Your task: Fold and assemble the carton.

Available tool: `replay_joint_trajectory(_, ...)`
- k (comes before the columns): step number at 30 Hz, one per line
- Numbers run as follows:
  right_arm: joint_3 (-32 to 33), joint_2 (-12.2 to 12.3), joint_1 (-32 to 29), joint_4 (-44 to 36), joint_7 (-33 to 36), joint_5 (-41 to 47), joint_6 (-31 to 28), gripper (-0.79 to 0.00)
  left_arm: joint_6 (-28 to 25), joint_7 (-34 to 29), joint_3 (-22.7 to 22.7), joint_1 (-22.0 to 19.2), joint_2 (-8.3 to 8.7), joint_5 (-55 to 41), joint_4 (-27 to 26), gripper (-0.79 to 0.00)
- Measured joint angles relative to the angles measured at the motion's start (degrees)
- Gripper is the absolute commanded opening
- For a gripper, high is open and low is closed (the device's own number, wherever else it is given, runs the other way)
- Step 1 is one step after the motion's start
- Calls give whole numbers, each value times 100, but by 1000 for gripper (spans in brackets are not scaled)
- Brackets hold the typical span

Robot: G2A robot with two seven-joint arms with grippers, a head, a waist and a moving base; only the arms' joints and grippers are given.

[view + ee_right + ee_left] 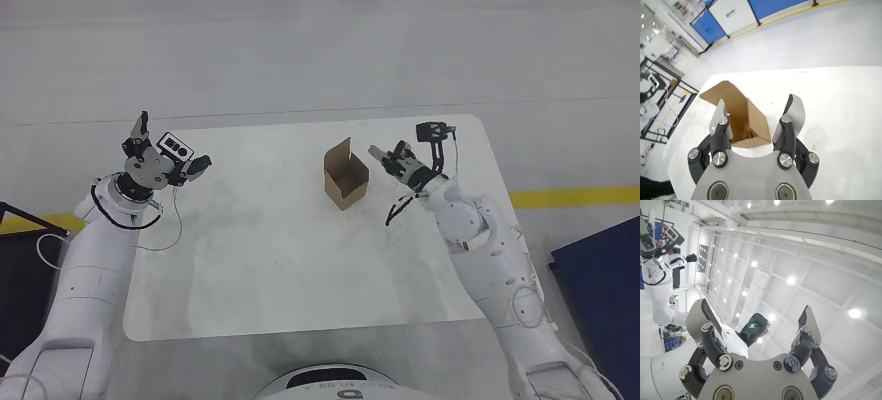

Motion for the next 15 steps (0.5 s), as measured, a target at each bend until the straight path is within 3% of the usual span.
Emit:
replay_joint_trajectory(2, 2, -2, 140, 246, 290, 122, 148, -409, 0, 0, 0, 0, 0, 0, 0, 0)
replay_joint_trajectory(4, -136, -7, 299, 438, 655, 39, 115, -305, 0, 0, 0, 0, 0, 0, 0, 0)
replay_joint_trajectory(6, -283, -17, 409, 516, 892, -36, 4, -271, 0, 0, 0, 0, 0, 0, 0, 0)
replay_joint_trajectory(13, -790, -71, 597, 651, 1268, -319, -222, -363, 0, 0, 0, 0, 0, 0, 0, 0)
replay_joint_trajectory(15, -895, -85, 633, 683, 1298, -404, -232, -348, 0, 0, 0, 0, 0, 0, 0, 0)
